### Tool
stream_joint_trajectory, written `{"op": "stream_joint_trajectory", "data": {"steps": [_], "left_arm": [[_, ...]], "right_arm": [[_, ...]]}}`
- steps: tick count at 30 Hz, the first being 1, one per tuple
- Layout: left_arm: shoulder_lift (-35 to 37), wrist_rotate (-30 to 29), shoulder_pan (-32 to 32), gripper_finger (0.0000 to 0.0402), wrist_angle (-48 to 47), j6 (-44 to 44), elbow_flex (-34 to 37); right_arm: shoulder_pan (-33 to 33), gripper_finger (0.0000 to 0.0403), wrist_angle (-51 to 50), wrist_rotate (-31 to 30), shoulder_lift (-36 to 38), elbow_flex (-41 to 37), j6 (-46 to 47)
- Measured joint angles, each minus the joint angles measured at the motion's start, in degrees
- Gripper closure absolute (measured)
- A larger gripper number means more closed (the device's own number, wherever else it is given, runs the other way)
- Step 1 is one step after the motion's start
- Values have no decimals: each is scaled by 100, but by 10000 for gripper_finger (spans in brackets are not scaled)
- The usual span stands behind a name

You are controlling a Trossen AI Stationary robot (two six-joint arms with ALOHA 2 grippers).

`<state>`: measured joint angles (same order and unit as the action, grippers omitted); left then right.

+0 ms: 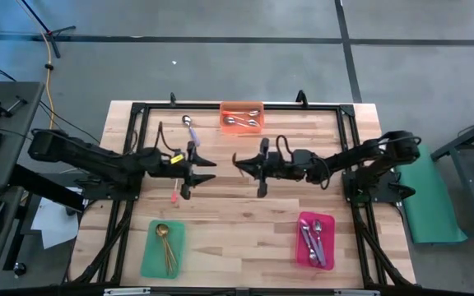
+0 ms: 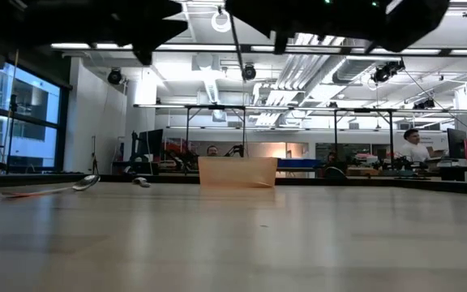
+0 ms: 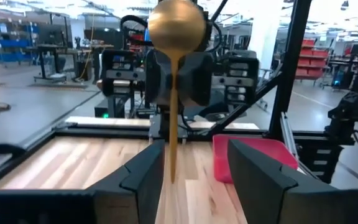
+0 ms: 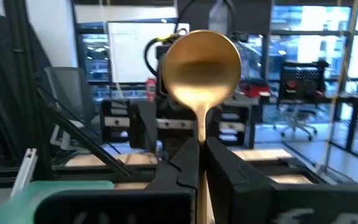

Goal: Sort silverware by color (type)
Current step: Put the golden spoon into the green bin

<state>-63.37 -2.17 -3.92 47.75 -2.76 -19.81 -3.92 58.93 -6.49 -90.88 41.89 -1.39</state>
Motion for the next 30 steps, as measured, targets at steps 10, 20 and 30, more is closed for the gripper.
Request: {"op": "stream_joint_trajectory", "data": {"steps": [10,20,30], "left_arm": [[-1088,255,4,235,484,91,-645],[-1500,151,92,240,926,152,-972],[-1543,144,133,367,901,346,-1074]], "right_arm": [[0,403,7,371,-531,778,-258],[0,403,33,398,-536,798,-317],[0,403,64,402,-533,798,-341]]}}
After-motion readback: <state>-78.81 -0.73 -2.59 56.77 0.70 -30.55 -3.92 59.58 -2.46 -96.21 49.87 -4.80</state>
